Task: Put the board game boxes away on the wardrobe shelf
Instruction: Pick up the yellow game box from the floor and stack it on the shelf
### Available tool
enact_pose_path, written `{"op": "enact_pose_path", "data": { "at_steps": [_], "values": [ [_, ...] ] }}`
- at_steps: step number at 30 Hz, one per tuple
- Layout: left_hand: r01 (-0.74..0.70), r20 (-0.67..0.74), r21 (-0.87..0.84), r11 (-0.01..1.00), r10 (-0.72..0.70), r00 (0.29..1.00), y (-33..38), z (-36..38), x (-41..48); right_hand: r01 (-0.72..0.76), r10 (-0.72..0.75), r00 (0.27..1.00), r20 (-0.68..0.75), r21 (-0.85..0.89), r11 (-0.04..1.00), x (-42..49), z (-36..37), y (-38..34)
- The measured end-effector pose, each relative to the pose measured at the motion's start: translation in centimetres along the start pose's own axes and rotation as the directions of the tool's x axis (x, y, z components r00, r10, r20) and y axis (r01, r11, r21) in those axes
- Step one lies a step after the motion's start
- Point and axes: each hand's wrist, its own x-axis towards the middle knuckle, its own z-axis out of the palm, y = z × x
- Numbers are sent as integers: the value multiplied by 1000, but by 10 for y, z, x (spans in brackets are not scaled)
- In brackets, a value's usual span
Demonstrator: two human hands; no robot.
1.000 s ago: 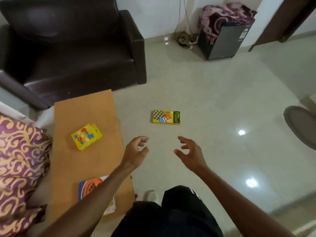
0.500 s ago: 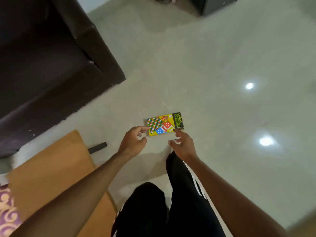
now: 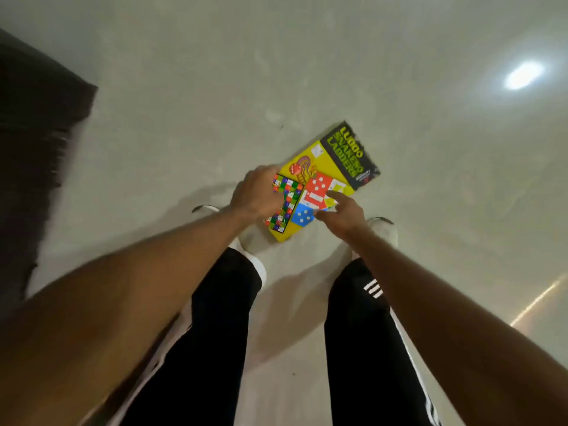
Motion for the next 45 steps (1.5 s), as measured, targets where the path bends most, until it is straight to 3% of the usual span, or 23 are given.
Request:
{"op": "enact_pose_path", "data": {
  "at_steps": [5, 8, 12, 16, 20, 26, 31, 35, 45],
  "values": [
    [-39, 122, 86, 996, 29, 992, -23, 39, 82, -8, 61, 979, -196, 263, 965, 54, 64, 29],
    [-22, 191, 43, 999, 14, 981, -18, 48, 89, 26, 93, 954, -284, 389, 921, 57, 77, 32],
    [-17, 201, -89, 996, 34, 979, -26, 41, 86, 77, 74, 936, -344, 407, 910, 28, 55, 18],
    [-35, 173, -156, 987, 62, 983, 33, -17, -1, 126, -1, 950, -311, 382, 916, -49, 2, -3],
    [-103, 183, -160, 982, 132, 974, 110, -81, -123, 156, -4, 944, -329, 436, 886, -182, -64, -21],
    [-226, 258, -97, 969, 244, 935, 212, -146, -306, 174, 89, 929, -361, 634, 753, -392, -136, -19],
    [-429, 351, 22, 903, 394, 849, 297, -168, -437, 258, 135, 871, -473, 673, 693, -540, -184, 10],
    [-587, 468, 46, 808, 502, 727, 361, -147, -523, 324, 209, 798, -565, 694, 643, -630, -209, 58],
    [-839, 695, 23, 544, 594, 405, 498, 7, -643, 480, 533, 509, -676, 737, 476, -738, -241, 215]
  ]
}}
